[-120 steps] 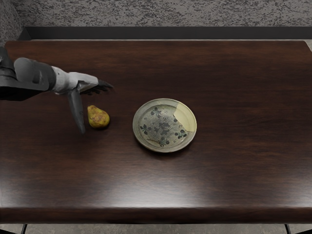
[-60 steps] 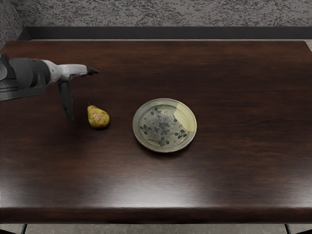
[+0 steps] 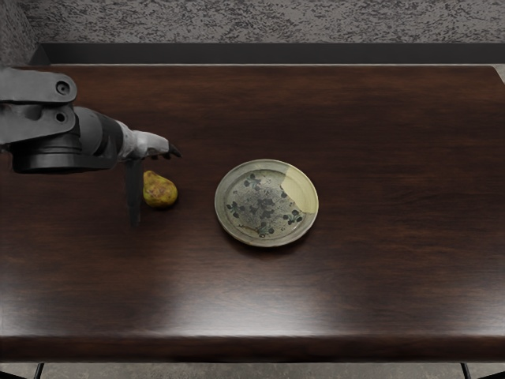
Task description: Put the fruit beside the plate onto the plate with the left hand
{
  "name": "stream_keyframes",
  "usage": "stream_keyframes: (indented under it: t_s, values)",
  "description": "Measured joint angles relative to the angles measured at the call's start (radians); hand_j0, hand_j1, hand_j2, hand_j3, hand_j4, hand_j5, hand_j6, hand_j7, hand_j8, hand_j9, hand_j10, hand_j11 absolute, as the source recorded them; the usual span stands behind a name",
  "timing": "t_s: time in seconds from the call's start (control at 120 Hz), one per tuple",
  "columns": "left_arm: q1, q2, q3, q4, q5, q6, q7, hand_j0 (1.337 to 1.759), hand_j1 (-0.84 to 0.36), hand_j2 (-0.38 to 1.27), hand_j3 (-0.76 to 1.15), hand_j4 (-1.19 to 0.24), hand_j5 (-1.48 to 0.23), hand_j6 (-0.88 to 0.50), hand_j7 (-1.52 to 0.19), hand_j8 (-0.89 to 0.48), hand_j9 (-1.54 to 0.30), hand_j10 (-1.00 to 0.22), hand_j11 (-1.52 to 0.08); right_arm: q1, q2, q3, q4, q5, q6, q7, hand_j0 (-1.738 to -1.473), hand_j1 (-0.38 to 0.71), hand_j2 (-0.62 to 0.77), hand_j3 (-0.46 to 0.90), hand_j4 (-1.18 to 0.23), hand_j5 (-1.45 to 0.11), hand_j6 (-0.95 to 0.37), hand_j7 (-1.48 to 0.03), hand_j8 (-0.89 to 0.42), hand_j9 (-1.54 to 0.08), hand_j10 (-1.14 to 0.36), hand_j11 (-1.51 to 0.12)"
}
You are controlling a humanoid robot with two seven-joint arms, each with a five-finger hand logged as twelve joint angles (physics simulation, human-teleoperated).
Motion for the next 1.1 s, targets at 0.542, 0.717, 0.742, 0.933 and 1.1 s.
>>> stream_keyframes:
  t_s: [0.542,0.717,0.742,0.933,1.1]
  values:
    - [0.056,-0.100,0.109,0.091,-0.003,0.233,0.000,1.658,0.30,0.01,0.00,-0.05,-0.06,-0.05,-0.06,-0.05,-0.06,-0.05,-0.06,0.000,0.000,0.000,0.000,0.000,0.000,0.000,-1.658,-0.33,0.00,0.00,-0.02,-0.02,-0.02,-0.02,-0.02,-0.02,-0.02,-0.02]
    - [0.084,-0.108,0.109,0.095,0.025,0.268,0.000,1.658,0.28,0.01,0.00,-0.06,-0.08,-0.06,-0.08,-0.06,-0.08,-0.06,-0.08,0.000,0.000,0.000,0.000,0.000,0.000,0.000,-1.658,-0.33,0.00,0.00,-0.02,-0.02,-0.02,-0.02,-0.02,-0.02,-0.02,-0.02]
    - [0.086,-0.108,0.109,0.096,0.027,0.270,0.000,1.658,0.27,0.01,0.00,-0.07,-0.08,-0.07,-0.08,-0.07,-0.08,-0.07,-0.08,0.000,0.000,0.000,0.000,0.000,0.000,0.000,-1.658,-0.33,0.00,0.00,-0.02,-0.02,-0.02,-0.02,-0.02,-0.02,-0.02,-0.02]
    - [0.117,-0.128,0.104,0.103,0.056,0.281,0.000,1.658,0.24,0.02,0.00,-0.09,-0.12,-0.09,-0.12,-0.09,-0.12,-0.09,-0.12,0.000,0.000,0.000,0.000,0.000,0.000,0.000,-1.658,-0.33,0.00,0.00,-0.02,-0.02,-0.02,-0.02,-0.02,-0.02,-0.02,-0.02]
    - [0.122,-0.154,0.100,0.114,0.072,0.305,0.000,1.658,0.23,0.02,0.00,-0.10,-0.13,-0.10,-0.13,-0.10,-0.13,-0.10,-0.13,0.000,0.000,0.000,0.000,0.000,0.000,0.000,-1.658,-0.33,0.00,0.00,-0.02,-0.02,-0.02,-0.02,-0.02,-0.02,-0.02,-0.02]
